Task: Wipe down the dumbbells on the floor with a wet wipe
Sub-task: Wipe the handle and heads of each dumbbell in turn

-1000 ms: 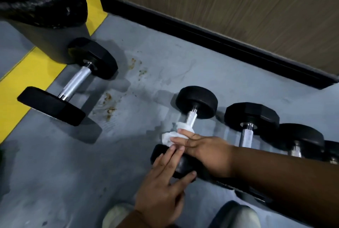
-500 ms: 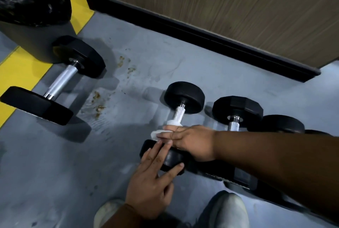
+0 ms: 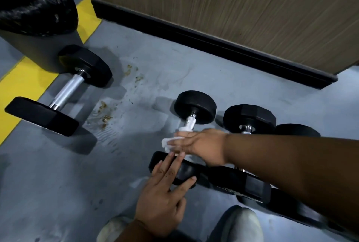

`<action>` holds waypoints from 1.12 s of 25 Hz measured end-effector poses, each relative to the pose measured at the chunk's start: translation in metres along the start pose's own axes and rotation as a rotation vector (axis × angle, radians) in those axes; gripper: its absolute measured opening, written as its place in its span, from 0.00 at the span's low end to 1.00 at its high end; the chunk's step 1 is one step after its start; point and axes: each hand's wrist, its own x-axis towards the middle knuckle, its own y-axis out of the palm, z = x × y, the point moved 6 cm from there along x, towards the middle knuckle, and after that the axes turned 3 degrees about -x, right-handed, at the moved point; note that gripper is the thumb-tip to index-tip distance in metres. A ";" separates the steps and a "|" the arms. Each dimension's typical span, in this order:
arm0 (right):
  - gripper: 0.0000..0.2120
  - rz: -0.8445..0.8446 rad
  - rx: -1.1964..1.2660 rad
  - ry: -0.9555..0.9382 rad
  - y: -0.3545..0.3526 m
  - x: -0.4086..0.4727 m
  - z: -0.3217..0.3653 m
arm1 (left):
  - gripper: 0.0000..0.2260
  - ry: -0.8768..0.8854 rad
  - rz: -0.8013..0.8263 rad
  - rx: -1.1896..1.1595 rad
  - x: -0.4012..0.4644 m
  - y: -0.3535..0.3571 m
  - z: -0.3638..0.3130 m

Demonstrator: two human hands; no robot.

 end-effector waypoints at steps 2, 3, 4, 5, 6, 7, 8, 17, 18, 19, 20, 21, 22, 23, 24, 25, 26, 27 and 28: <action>0.44 0.001 -0.001 0.136 -0.018 0.004 -0.029 | 0.23 -0.001 0.014 0.011 0.000 0.002 -0.002; 0.44 -0.001 0.008 0.181 -0.023 0.004 -0.037 | 0.22 0.001 0.021 0.017 0.000 0.003 -0.003; 0.43 -0.011 0.008 0.206 -0.023 0.004 -0.038 | 0.22 0.004 0.031 0.017 0.000 0.003 -0.005; 0.42 -0.040 0.011 0.203 -0.020 0.002 -0.032 | 0.22 0.006 0.039 0.015 0.000 0.002 -0.006; 0.41 -0.057 0.030 0.169 -0.010 0.000 -0.020 | 0.22 0.006 0.044 0.015 0.000 0.001 -0.007; 0.38 -0.073 0.070 0.109 0.000 -0.004 -0.005 | 0.23 0.003 0.049 0.019 0.001 0.001 -0.008; 0.36 -0.080 0.109 0.044 0.009 -0.006 0.009 | 0.23 0.000 0.057 0.024 0.001 0.002 -0.008; 0.41 -0.064 0.062 0.176 -0.010 -0.001 -0.034 | 0.21 0.047 0.110 0.061 0.005 0.007 -0.015; 0.39 -0.057 0.078 0.126 0.005 -0.001 -0.025 | 0.21 0.066 0.108 0.072 0.005 0.007 -0.016; 0.36 -0.056 0.086 0.061 0.016 -0.003 -0.010 | 0.20 0.082 0.107 0.075 0.005 0.008 -0.017; 0.34 -0.045 0.075 0.003 0.024 -0.004 0.000 | 0.20 0.092 0.108 0.072 0.005 0.008 -0.019; 0.34 -0.041 0.059 -0.042 0.026 -0.004 0.001 | 0.20 0.095 0.111 0.067 0.004 0.009 -0.020; 0.35 -0.044 0.049 -0.047 0.019 -0.004 -0.005 | 0.20 0.096 0.119 0.063 0.004 0.011 -0.021; 0.37 -0.028 0.031 -0.006 0.012 -0.003 -0.018 | 0.20 0.096 0.129 0.059 0.004 0.014 -0.023; 0.39 -0.020 0.032 0.063 0.004 -0.004 -0.031 | 0.20 0.098 0.139 0.054 0.004 0.016 -0.024; 0.40 -0.008 0.033 0.129 -0.003 -0.005 -0.041 | 0.20 0.103 0.147 0.051 0.004 0.017 -0.026; 0.40 -0.017 0.027 0.169 -0.006 -0.007 -0.046 | 0.19 0.116 0.152 0.049 0.005 0.019 -0.029; 0.40 -0.038 0.025 0.185 -0.007 -0.011 -0.045 | 0.18 0.133 0.154 0.046 0.005 0.020 -0.031; 0.40 -0.051 0.038 0.172 0.001 -0.013 -0.039 | 0.17 0.149 0.152 0.043 0.006 0.021 -0.033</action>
